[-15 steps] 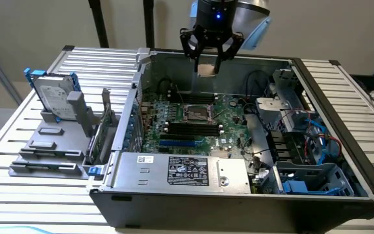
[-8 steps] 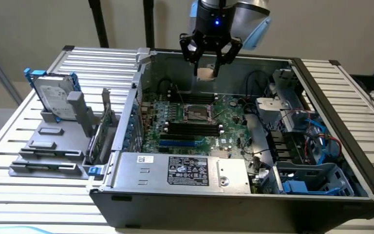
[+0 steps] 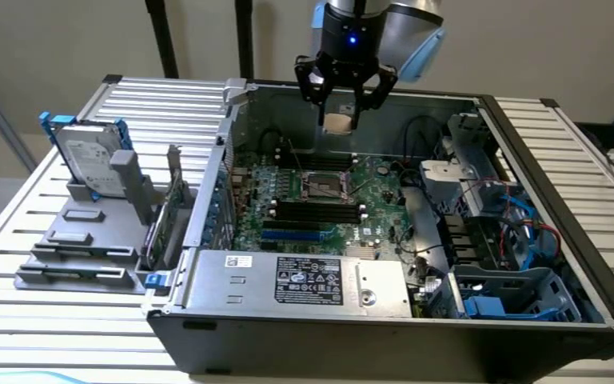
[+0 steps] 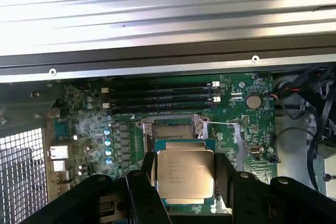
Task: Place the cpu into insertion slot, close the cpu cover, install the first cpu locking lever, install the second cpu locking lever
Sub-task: 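Place the cpu into insertion slot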
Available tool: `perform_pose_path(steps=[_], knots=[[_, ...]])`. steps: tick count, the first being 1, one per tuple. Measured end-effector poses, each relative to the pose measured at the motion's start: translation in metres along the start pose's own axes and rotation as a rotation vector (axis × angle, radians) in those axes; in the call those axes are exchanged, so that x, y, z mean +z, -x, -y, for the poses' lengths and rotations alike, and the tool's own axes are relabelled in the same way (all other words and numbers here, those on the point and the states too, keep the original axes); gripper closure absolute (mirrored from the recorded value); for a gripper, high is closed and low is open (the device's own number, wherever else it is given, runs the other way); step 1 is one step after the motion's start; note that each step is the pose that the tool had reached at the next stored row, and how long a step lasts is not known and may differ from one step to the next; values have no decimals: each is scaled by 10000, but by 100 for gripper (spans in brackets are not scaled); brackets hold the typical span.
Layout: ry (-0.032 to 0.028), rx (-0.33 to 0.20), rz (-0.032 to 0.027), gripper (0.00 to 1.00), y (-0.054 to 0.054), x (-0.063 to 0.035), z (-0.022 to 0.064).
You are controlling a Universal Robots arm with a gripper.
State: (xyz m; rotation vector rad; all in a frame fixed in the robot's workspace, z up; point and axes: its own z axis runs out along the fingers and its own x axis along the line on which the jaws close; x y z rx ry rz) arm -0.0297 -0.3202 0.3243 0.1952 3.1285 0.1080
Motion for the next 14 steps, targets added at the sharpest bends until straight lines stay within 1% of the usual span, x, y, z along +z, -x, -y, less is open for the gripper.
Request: perform_pose_path(steps=[9,14], knots=[[-9,1436,102,45,0,8,1],[-32,2145,154,45,0,13,1]])
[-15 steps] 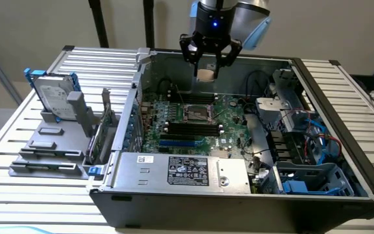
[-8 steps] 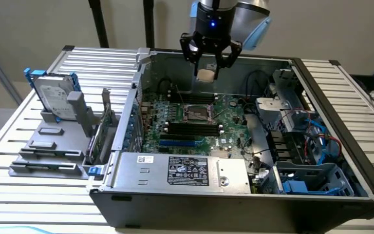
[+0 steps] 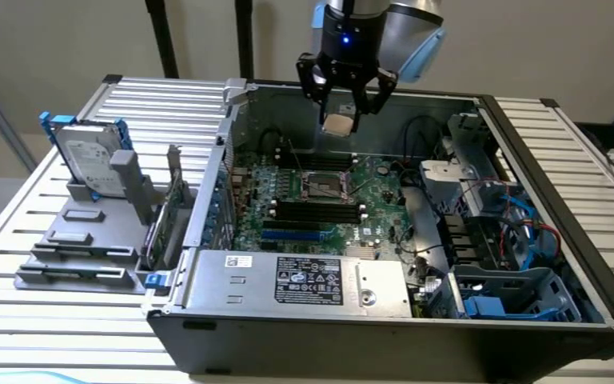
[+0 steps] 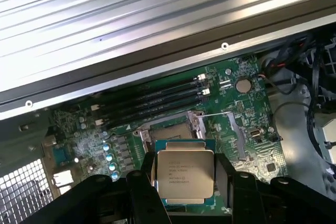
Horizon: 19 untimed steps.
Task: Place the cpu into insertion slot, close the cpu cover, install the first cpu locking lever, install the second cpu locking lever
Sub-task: 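Place the cpu into insertion slot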
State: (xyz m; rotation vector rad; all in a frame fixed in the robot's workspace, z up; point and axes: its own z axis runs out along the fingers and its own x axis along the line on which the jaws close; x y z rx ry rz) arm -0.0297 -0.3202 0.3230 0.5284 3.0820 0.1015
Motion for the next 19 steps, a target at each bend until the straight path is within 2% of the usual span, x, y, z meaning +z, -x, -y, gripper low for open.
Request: perform_pose_path(steps=[19], knots=[[-119,2459,202,45,1,21,1]])
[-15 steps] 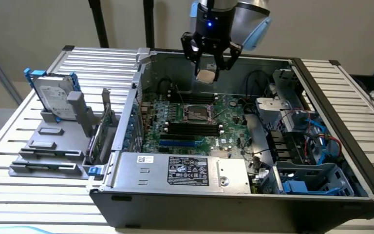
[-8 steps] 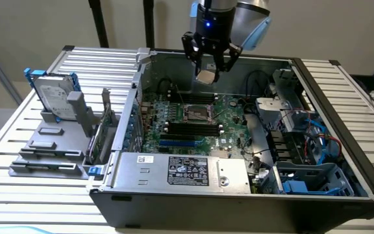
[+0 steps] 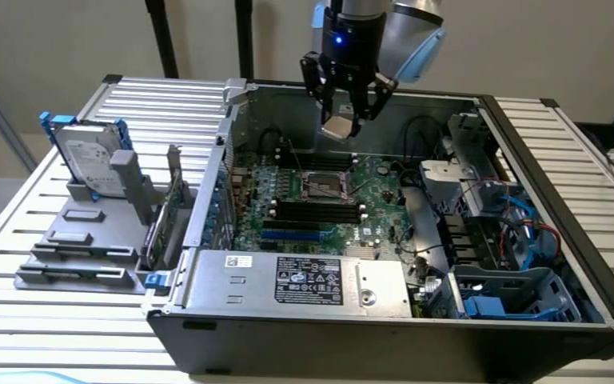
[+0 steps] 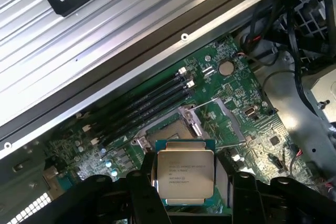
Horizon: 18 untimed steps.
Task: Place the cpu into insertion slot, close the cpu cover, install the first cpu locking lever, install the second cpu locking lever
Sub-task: 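Place the cpu into insertion slot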
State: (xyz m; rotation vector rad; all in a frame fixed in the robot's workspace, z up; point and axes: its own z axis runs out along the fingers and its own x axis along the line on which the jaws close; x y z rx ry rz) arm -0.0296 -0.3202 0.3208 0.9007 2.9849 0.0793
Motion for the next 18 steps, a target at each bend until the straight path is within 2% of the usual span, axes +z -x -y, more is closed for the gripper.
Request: perform_pose_path(steps=[7,18], knots=[[-64,880,86,45,0,3,0],[-126,2431,204,45,0,6,0]])
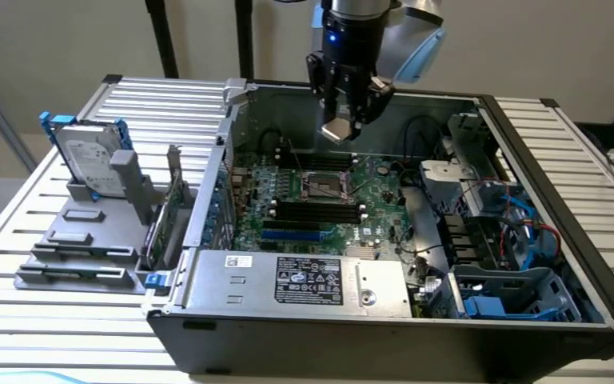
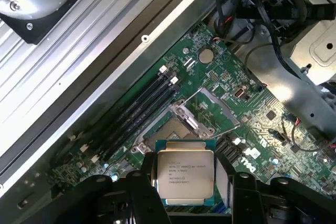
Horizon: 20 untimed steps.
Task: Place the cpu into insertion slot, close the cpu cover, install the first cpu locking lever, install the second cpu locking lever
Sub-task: 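Place the cpu into insertion slot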
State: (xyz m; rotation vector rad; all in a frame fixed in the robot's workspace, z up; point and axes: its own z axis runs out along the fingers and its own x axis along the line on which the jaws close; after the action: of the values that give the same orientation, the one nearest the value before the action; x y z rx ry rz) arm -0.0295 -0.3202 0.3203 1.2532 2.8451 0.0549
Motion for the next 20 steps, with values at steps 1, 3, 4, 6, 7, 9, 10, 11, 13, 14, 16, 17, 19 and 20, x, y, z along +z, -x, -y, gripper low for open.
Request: perform_pose_path(steps=[1,3,4,6,7,9,10,11,13,14,16,17,19,20], knots=[[-6,144,10,45,0,0,0],[-16,446,30,45,0,0,0],[-21,591,40,45,0,0,0],[-32,874,59,45,0,0,0],[-38,1015,70,45,0,0,0],[-50,1310,92,45,0,0,0],[-56,1451,103,45,0,0,0],[-62,1589,113,45,0,0,0],[-74,1872,134,45,0,0,0],[-80,2015,145,45,0,0,0],[-92,2303,168,45,0,0,0],[-98,2446,177,45,0,0,0],[-110,2725,198,45,0,0,0],[-115,2864,208,45,0,0,0]])
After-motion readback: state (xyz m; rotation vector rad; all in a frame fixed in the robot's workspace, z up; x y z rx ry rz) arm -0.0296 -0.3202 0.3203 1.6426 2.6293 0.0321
